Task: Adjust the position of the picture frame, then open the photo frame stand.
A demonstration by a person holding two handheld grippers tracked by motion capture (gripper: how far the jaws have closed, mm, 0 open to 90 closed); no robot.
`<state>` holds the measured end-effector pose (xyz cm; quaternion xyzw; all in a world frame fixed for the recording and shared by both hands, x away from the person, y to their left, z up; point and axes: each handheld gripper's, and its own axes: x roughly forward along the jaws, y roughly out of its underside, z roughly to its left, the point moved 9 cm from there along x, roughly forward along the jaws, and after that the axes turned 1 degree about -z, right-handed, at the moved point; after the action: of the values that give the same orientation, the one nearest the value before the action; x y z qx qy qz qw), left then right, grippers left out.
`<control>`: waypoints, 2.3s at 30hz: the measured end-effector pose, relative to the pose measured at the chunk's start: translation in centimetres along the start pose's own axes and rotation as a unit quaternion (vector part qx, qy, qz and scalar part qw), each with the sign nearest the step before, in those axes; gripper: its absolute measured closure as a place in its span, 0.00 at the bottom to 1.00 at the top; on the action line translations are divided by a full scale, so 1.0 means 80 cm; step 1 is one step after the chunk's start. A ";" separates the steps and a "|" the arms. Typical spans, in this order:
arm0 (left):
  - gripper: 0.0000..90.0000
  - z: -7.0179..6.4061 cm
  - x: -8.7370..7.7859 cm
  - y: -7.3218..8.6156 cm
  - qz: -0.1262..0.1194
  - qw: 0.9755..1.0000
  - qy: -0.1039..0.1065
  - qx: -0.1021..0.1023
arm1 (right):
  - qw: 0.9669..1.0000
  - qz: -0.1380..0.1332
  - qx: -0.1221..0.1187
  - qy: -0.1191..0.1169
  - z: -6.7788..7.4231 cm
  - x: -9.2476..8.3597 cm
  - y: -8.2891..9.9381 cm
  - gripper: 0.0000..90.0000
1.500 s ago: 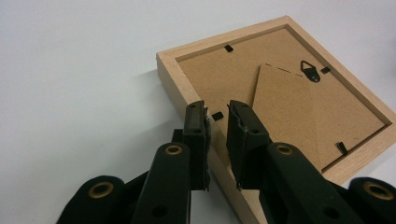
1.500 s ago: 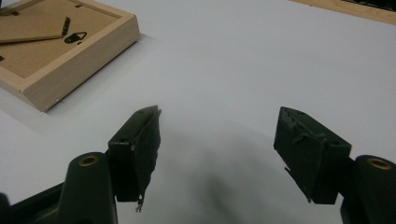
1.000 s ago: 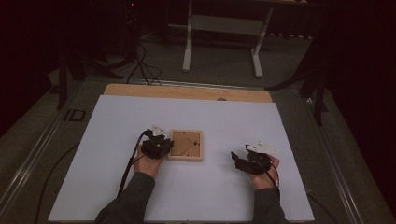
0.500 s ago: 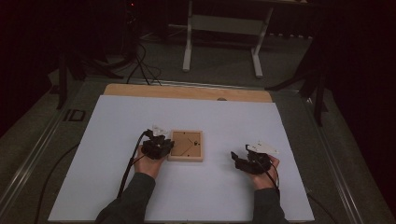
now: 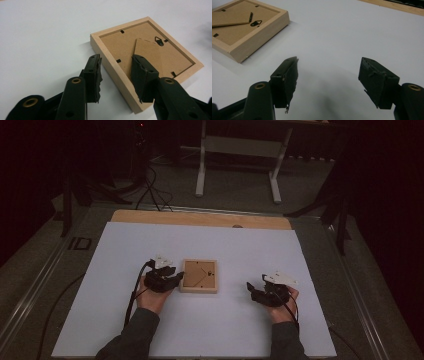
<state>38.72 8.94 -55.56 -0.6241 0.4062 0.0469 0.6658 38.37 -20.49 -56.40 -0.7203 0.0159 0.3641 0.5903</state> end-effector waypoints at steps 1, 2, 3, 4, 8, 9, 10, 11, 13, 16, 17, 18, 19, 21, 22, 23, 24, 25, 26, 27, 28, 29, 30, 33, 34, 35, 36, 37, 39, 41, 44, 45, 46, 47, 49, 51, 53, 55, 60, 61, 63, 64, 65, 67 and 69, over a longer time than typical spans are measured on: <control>0.65 0.000 -0.003 0.000 -0.003 1.000 0.002 0.000 | 1.000 0.000 -0.001 -0.001 0.001 0.000 -0.001 0.35; 0.65 0.000 -0.003 0.000 -0.003 1.000 0.002 0.000 | 1.000 0.000 -0.001 -0.001 0.001 0.000 -0.001 0.35; 0.64 0.000 -0.009 0.001 -0.007 1.000 0.007 0.004 | 1.000 -0.005 -0.003 -0.006 0.006 -0.001 -0.004 0.36; 0.64 0.000 -0.009 0.001 -0.007 1.000 0.007 0.004 | 1.000 -0.005 -0.003 -0.006 0.006 -0.001 -0.004 0.36; 0.63 -0.002 -0.015 0.003 -0.011 1.000 0.011 0.011 | 1.000 -0.009 -0.007 -0.013 0.014 -0.002 -0.010 0.39; 0.62 -0.002 -0.016 0.003 -0.013 1.000 0.012 0.013 | 1.000 -0.010 -0.007 -0.015 0.016 -0.002 -0.012 0.42; 0.62 -0.003 -0.017 0.003 -0.015 1.000 0.012 0.012 | 1.000 -0.011 -0.008 -0.012 0.018 -0.002 -0.014 0.45; 0.62 -0.004 -0.019 0.002 -0.017 1.000 0.011 0.015 | 1.000 -0.012 -0.008 -0.012 0.020 -0.003 -0.015 0.48; 0.62 -0.006 -0.020 0.002 -0.018 1.000 0.009 0.023 | 1.000 -0.012 -0.013 -0.015 0.026 -0.003 -0.019 0.53; 0.61 -0.010 -0.020 0.003 -0.017 0.999 0.007 0.035 | 0.999 -0.014 -0.024 -0.033 0.041 -0.002 -0.026 0.62; 0.61 -0.010 -0.020 0.003 -0.016 0.999 0.006 0.036 | 0.999 -0.014 -0.027 -0.035 0.044 -0.001 -0.028 0.64; 0.61 -0.011 -0.020 0.003 -0.017 0.999 0.007 0.036 | 0.999 -0.015 -0.032 -0.040 0.048 0.000 -0.031 0.67; 0.61 -0.011 -0.020 0.003 -0.017 0.999 0.007 0.036 | 0.999 -0.015 -0.032 -0.040 0.048 0.000 -0.031 0.67; 0.61 -0.012 -0.021 0.003 -0.017 0.999 0.010 0.038 | 0.998 -0.016 -0.038 -0.045 0.053 0.001 -0.033 0.69; 0.61 -0.013 -0.023 0.002 -0.019 0.999 0.013 0.037 | 0.997 -0.016 -0.050 -0.054 0.068 0.010 -0.043 0.78; 0.61 -0.013 -0.023 0.002 -0.019 0.999 0.013 0.037 | 0.997 -0.016 -0.050 -0.054 0.068 0.010 -0.043 0.78; 0.61 -0.012 -0.025 0.001 -0.019 0.999 0.012 0.036 | 0.997 -0.014 -0.052 -0.061 0.077 0.017 -0.046 0.83; 0.61 -0.012 -0.025 0.001 -0.019 0.999 0.012 0.036 | 0.997 -0.014 -0.052 -0.061 0.077 0.017 -0.046 0.83; 0.61 -0.012 -0.026 0.001 -0.019 0.999 0.013 0.035 | 0.996 -0.012 -0.054 -0.064 0.081 0.020 -0.047 0.86; 0.61 -0.011 -0.027 0.000 -0.020 0.999 0.013 0.038 | 0.996 -0.010 -0.058 -0.066 0.086 0.024 -0.048 0.90; 0.61 -0.011 -0.028 0.000 -0.021 0.999 0.014 0.037 | 0.995 -0.006 -0.063 -0.073 0.094 0.029 -0.048 0.94; 0.61 -0.011 -0.028 0.000 -0.021 0.999 0.014 0.037 | 0.995 -0.006 -0.063 -0.073 0.094 0.029 -0.048 0.94; 0.61 -0.012 -0.028 0.000 -0.021 0.999 0.015 0.037 | 0.994 -0.005 -0.071 -0.085 0.107 0.037 -0.050 0.99; 0.61 -0.015 -0.026 0.002 -0.016 0.999 0.017 0.042 | 0.993 -0.001 -0.075 -0.095 0.115 0.042 -0.050 1.00; 0.61 -0.016 -0.026 0.002 -0.014 0.999 0.019 0.044 | 0.992 0.001 -0.076 -0.100 0.119 0.045 -0.050 1.00; 0.62 -0.018 -0.025 0.003 -0.012 0.999 0.019 0.046 | 0.992 0.003 -0.077 -0.104 0.121 0.047 -0.049 1.00; 0.63 -0.019 -0.024 0.003 -0.011 0.999 0.019 0.048 | 0.991 0.005 -0.076 -0.107 0.124 0.049 -0.048 1.00; 0.63 -0.019 -0.024 0.003 -0.011 0.999 0.019 0.048 | 0.991 0.005 -0.076 -0.107 0.124 0.049 -0.048 1.00; 0.63 -0.021 -0.024 0.002 -0.010 0.999 0.021 0.048 | 0.991 0.008 -0.076 -0.112 0.130 0.053 -0.046 1.00; 0.62 -0.025 -0.023 0.000 -0.010 0.998 0.027 0.049 | 0.990 0.012 -0.082 -0.115 0.134 0.056 -0.044 1.00; 0.62 -0.026 -0.023 -0.001 -0.010 0.998 0.028 0.051 | 0.990 0.015 -0.080 -0.114 0.136 0.056 -0.043 1.00; 0.62 -0.028 -0.022 -0.001 -0.009 0.998 0.031 0.052 | 0.990 0.018 -0.081 -0.114 0.135 0.056 -0.041 1.00; 0.62 -0.029 -0.022 -0.001 -0.009 0.998 0.031 0.053 | 0.990 0.019 -0.081 -0.115 0.135 0.056 -0.041 1.00; 0.62 -0.029 -0.022 -0.001 -0.009 0.998 0.031 0.053 | 0.990 0.019 -0.081 -0.115 0.135 0.056 -0.041 1.00; 0.62 -0.029 -0.020 0.000 -0.006 0.998 0.034 0.051 | 0.990 0.021 -0.080 -0.116 0.136 0.056 -0.040 1.00; 0.62 -0.029 -0.018 0.000 -0.004 0.998 0.037 0.050 | 0.989 0.024 -0.083 -0.119 0.138 0.057 -0.038 1.00; 0.62 -0.030 -0.017 -0.002 -0.003 0.998 0.037 0.049 | 0.989 0.028 -0.086 -0.119 0.139 0.059 -0.036 1.00; 0.61 -0.030 -0.016 -0.003 -0.002 0.998 0.037 0.052 | 0.989 0.031 -0.086 -0.120 0.139 0.060 -0.034 1.00; 0.61 -0.033 -0.014 -0.011 -0.002 0.998 0.037 0.055 | 0.989 0.031 -0.079 -0.122 0.138 0.060 -0.034 1.00; 0.61 -0.033 -0.014 -0.012 -0.001 0.998 0.037 0.059 | 0.989 0.031 -0.079 -0.123 0.138 0.060 -0.034 1.00; 0.61 -0.035 -0.013 -0.014 0.000 0.997 0.037 0.062 | 0.989 0.029 -0.079 -0.124 0.138 0.060 -0.034 1.00; 0.61 -0.036 -0.012 -0.015 0.002 0.997 0.037 0.063 | 0.989 0.028 -0.078 -0.124 0.138 0.060 -0.034 1.00; 0.60 -0.036 -0.011 -0.016 0.002 0.997 0.037 0.063 | 0.989 0.027 -0.077 -0.124 0.138 0.060 -0.034 1.00; 0.60 -0.037 -0.009 -0.016 0.007 0.997 0.037 0.068 | 0.989 0.026 -0.078 -0.124 0.138 0.060 -0.034 1.00; 0.59 -0.039 -0.006 -0.017 0.009 0.997 0.038 0.069 | 0.989 0.026 -0.078 -0.124 0.138 0.060 -0.034 1.00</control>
<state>37.70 6.17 -53.84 -0.5743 0.4392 0.0007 0.6909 37.51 -8.21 -57.17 -0.7129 -0.0670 0.4658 0.5199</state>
